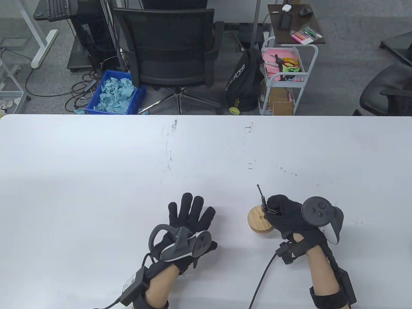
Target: Unscrew the clamp open
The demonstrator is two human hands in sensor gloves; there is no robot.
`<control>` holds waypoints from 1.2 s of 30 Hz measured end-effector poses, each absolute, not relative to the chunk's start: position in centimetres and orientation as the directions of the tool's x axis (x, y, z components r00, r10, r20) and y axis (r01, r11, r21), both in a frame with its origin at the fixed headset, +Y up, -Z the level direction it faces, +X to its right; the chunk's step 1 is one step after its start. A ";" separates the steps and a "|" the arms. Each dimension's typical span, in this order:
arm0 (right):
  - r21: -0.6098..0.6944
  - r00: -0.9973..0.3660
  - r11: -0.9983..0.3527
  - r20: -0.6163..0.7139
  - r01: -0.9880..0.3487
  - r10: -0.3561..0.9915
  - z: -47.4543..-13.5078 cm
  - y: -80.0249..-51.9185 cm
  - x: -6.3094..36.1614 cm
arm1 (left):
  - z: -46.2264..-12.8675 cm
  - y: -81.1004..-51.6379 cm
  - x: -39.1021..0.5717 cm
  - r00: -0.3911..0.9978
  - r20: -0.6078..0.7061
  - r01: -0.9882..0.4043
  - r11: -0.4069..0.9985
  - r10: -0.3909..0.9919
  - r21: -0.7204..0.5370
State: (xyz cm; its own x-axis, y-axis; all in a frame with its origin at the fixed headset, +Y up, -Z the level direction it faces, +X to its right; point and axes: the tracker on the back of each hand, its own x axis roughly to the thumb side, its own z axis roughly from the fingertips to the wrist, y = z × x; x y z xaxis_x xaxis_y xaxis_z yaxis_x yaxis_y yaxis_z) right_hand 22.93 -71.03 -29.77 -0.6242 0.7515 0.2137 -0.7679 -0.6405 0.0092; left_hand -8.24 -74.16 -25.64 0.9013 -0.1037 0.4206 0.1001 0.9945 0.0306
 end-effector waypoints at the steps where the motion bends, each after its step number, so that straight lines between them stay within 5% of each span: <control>1: 0.003 -0.596 -0.613 0.232 -0.790 0.769 -29.5 -71.2 22.7 | -25.6 -74.1 -8.1 0.900 0.425 0.094 0.995 -0.099 0.033; 9: 0.064 -0.473 -0.511 0.295 -0.857 0.830 -28.3 -72.4 20.7 | -24.6 -72.2 -6.7 0.879 0.476 -0.019 0.995 -0.032 0.101; 15: 0.118 -0.460 -0.522 0.336 -0.845 0.822 -27.8 -73.0 19.1 | -25.2 -68.2 -5.0 0.791 0.555 -0.322 0.947 0.258 0.018; 21: 0.086 -0.474 -0.540 0.380 -0.837 0.794 -27.5 -73.0 18.4 | -26.5 -65.2 -2.9 0.828 0.546 -0.196 0.978 0.127 0.070; 24: 0.079 -0.427 -0.488 0.377 -0.869 0.822 -27.3 -73.0 18.5 | -26.6 -65.1 -2.7 0.789 0.567 -0.296 0.955 0.237 0.013; 30: 0.111 -0.449 -0.516 0.361 -0.850 0.817 -27.4 -73.3 18.3 | -26.3 -65.1 -3.3 0.768 0.614 -0.313 0.944 0.184 0.109; 36: 0.296 -0.548 -0.585 0.206 -0.755 0.811 -28.0 -75.3 18.7 | -25.4 -63.9 -3.8 0.734 0.649 -0.398 0.901 0.199 0.174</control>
